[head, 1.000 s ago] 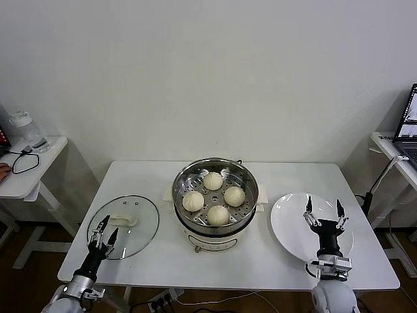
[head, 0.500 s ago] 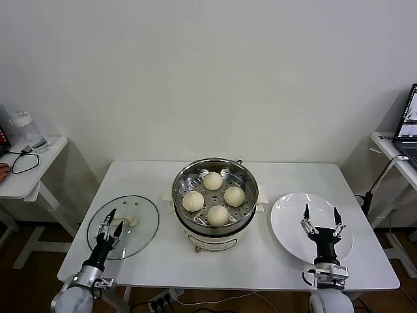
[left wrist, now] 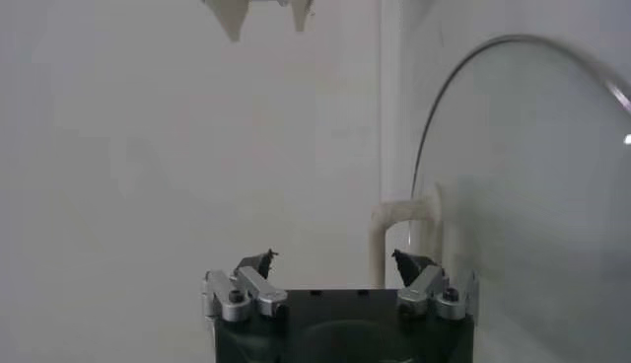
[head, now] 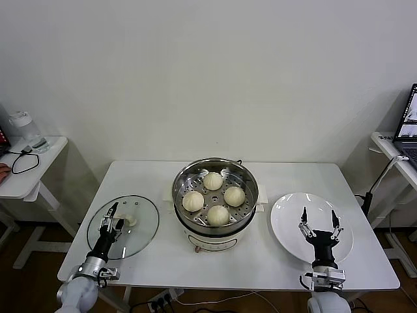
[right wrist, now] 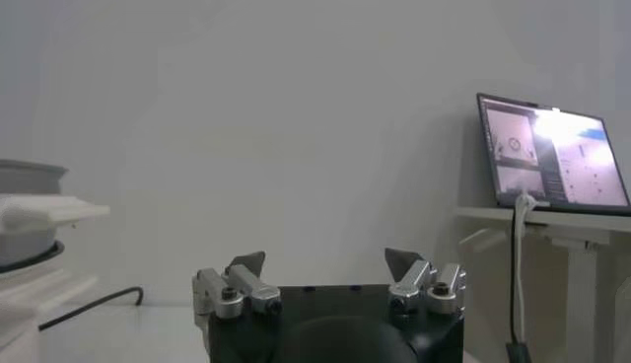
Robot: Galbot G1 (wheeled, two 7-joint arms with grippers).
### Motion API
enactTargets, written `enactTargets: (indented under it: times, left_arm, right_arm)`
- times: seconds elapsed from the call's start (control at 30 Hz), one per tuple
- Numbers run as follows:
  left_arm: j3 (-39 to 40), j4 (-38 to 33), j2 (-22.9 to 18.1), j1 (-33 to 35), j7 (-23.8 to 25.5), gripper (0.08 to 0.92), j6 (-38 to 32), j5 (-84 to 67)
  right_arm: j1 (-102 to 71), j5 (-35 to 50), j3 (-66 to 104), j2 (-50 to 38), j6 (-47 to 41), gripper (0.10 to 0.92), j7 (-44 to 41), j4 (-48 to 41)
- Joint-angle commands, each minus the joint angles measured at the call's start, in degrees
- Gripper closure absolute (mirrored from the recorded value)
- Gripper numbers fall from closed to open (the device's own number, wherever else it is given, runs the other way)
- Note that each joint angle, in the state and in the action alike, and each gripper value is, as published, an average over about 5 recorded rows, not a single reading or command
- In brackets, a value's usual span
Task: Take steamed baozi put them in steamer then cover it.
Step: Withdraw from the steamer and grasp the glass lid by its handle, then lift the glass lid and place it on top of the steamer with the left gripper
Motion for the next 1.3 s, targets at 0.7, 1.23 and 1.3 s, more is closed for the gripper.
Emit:
enactTargets:
  times: [0.7, 1.23, 1.3]
  left_arm:
    - [0.73, 5.74, 0.23, -2.89, 1.41, 0.546, -0.06, -0.22]
    - [-1.61, -6.48, 2.21, -0.10, 1.92, 0.813, 1.31, -8.00]
    - [-3.02, -11.17, 3.13, 1.34, 2.59, 0.813, 4.14, -9.37]
  right_arm:
    - [0.28, -0.88, 0.54, 0.63, 0.31, 0.203, 0.07, -0.28]
    - [0.06, -1.51, 0.50, 0.93, 1.39, 0.203, -0.36, -1.04]
    - [0.14, -1.54, 0.51, 0.92, 1.53, 0.203, -0.40, -1.21]
